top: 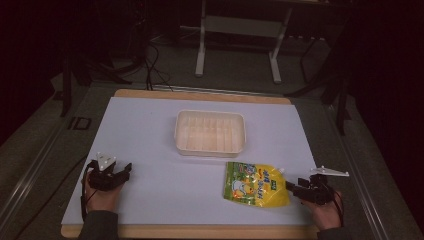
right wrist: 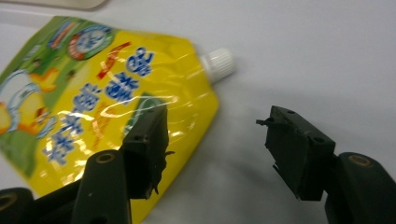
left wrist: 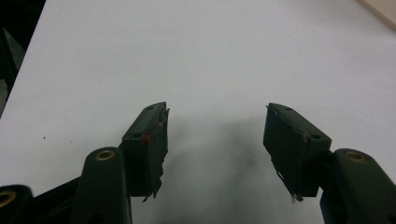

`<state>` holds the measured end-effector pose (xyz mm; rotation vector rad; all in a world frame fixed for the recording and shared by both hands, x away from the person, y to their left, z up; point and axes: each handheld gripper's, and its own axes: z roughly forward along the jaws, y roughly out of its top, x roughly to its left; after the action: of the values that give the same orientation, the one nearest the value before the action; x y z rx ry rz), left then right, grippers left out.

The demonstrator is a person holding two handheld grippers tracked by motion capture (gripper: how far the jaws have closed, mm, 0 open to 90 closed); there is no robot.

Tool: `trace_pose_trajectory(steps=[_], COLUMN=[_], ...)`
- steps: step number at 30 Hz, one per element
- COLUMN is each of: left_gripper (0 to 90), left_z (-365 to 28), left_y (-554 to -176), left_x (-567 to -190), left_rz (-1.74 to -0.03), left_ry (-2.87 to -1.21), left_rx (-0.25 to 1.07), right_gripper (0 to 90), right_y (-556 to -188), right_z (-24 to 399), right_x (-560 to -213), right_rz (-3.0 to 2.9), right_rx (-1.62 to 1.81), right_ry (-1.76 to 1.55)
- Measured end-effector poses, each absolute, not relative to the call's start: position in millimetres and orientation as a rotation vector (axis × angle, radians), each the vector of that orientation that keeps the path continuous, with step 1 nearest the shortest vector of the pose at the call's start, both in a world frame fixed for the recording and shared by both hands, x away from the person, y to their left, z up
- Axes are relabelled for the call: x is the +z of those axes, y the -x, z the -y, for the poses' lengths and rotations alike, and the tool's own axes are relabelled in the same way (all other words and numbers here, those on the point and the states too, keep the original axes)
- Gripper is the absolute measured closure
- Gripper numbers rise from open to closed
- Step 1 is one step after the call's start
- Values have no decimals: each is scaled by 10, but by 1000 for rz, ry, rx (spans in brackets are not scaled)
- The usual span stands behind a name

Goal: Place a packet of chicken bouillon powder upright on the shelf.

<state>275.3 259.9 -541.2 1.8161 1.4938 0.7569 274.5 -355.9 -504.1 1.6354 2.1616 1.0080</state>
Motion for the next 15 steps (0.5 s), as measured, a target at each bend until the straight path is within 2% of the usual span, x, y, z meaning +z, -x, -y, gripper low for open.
trace_pose_trajectory(steps=[15], left_gripper=[393], left_z=[-2589], left_y=[-2757], left_x=[-5416], left_rz=[-1495], left_ry=[-1817], left_rx=[760], right_gripper=[378], right_y=[-2633], right_z=[3448], right_x=[-5109], right_rz=[-2263], right_rx=[1047], right_ry=[-1693])
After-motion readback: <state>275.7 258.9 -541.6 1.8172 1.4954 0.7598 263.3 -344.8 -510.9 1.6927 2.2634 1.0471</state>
